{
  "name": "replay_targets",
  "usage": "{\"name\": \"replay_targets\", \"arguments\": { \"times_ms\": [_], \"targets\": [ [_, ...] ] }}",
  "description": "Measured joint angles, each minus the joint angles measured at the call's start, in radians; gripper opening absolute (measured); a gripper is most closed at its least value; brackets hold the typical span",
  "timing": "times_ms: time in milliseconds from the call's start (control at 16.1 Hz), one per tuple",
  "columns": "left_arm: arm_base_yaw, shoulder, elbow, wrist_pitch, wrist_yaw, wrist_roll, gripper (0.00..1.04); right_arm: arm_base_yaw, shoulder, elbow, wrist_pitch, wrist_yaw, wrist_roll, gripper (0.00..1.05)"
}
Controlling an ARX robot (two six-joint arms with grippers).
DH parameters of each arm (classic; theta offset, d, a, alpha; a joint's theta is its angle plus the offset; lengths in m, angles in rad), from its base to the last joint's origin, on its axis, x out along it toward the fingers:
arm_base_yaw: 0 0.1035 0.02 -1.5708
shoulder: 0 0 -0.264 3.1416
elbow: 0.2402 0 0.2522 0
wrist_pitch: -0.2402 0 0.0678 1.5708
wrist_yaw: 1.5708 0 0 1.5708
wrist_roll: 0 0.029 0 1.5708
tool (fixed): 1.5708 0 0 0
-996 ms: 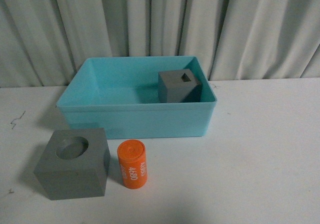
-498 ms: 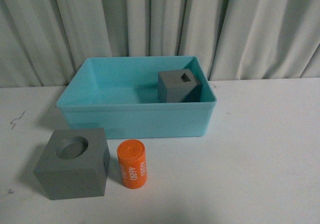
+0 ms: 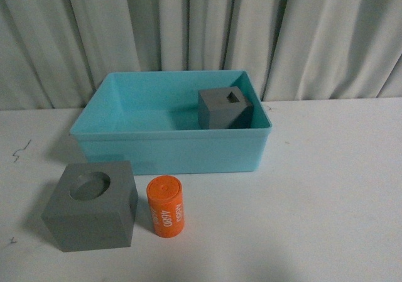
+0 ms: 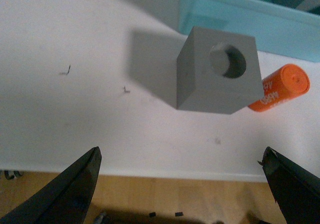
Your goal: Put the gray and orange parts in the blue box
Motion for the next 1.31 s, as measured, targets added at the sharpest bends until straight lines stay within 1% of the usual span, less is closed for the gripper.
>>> {"name": "replay_targets", "arguments": {
  "times_ms": [187, 436, 622, 747, 1058, 1307],
  "targets": [
    [-0.052, 0.312, 0.12, 0.246, -0.047, 0.039, 0.98, 0.0, 0.0, 0.0, 0.0, -0.001, 0.0, 0.98],
    [-0.09, 0.589, 0.229, 0.466, -0.057, 0.167, 0.98, 0.0, 0.0, 0.0, 0.001, -0.001, 0.0, 0.98],
    [-0.105, 0.705, 0.24, 0.545, -0.06, 0.263, 0.98, 0.0, 0.0, 0.0, 0.001, -0.001, 0.0, 0.98],
    [-0.105, 0.745, 0.224, 0.584, -0.06, 0.293, 0.98, 0.0, 0.0, 0.0, 0.001, -0.001, 0.0, 0.98],
    [-0.089, 0.875, 0.209, 0.662, -0.069, 0.324, 0.98, 0.0, 0.0, 0.0, 0.001, -0.001, 0.0, 0.98],
    [-0.085, 0.966, 0.232, 0.69, -0.084, 0.334, 0.98, 0.0, 0.0, 0.0, 0.001, -0.001, 0.0, 0.98]
  ]
}}
